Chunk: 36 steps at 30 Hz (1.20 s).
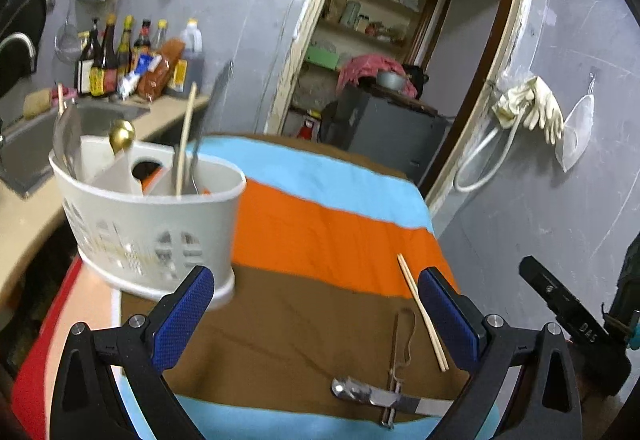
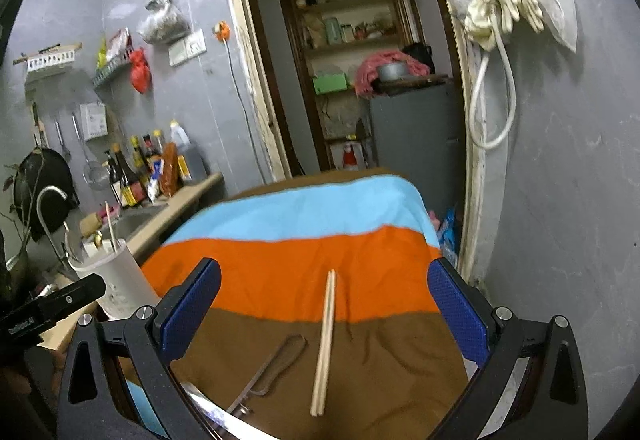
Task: Organize utensils
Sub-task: 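Move both tools down toward the remaining chopsticks and utensils on the cloth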
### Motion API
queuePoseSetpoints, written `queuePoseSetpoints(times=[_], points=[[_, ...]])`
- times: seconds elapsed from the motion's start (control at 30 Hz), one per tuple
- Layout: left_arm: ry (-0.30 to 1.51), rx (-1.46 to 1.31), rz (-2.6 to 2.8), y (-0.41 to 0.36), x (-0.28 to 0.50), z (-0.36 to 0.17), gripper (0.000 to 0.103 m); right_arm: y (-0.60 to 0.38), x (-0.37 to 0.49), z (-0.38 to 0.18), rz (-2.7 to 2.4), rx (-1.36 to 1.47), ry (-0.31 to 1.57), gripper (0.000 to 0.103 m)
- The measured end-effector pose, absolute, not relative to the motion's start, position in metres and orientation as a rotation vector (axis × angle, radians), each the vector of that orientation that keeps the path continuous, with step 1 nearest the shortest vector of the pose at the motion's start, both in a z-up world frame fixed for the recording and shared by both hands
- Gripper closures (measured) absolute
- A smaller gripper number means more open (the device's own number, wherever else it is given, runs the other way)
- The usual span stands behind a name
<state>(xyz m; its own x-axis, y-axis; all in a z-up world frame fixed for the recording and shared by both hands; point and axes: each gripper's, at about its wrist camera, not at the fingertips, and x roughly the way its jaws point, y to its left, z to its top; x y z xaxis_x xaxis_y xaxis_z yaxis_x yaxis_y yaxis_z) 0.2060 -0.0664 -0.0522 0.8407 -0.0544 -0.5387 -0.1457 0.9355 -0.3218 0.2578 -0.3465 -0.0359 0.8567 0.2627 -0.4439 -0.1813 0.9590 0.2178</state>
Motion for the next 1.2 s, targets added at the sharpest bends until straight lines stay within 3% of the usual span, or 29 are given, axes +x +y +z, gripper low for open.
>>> queuePoseSetpoints(times=[0.27,0.37,0.43,0.53,0.63,0.87,0.97,1.2], points=[[0.697,-0.441,0.010,-0.080,0.205,-0.086,0.002,-0.359,0.270,-0.067,0.233,0.187,0.583,0.002],[0.755,-0.472,-0.018,-0.087,0.205,-0.099,0.015,-0.362,0.275,-0.076,0.228,0.197,0.605,0.002],[0.810,-0.489,-0.036,-0.092,0.206,-0.111,0.030,-0.363,0.277,-0.081,0.227,0.198,0.618,0.002],[0.868,-0.514,-0.031,-0.094,0.209,-0.124,0.042,-0.363,0.279,-0.086,0.231,0.200,0.631,0.002],[0.917,-0.547,-0.024,-0.095,0.210,-0.136,0.052,-0.362,0.283,-0.092,0.235,0.204,0.646,0.002],[0.949,-0.591,-0.042,-0.099,0.217,-0.149,0.059,-0.364,0.289,-0.102,0.249,0.216,0.671,0.002],[0.955,-0.578,-0.051,-0.101,0.223,-0.151,0.075,-0.361,0.293,-0.106,0.262,0.218,0.681,0.003],[0.934,-0.519,-0.104,-0.114,0.240,-0.143,0.086,-0.354,0.313,-0.131,0.314,0.229,0.776,0.031]])
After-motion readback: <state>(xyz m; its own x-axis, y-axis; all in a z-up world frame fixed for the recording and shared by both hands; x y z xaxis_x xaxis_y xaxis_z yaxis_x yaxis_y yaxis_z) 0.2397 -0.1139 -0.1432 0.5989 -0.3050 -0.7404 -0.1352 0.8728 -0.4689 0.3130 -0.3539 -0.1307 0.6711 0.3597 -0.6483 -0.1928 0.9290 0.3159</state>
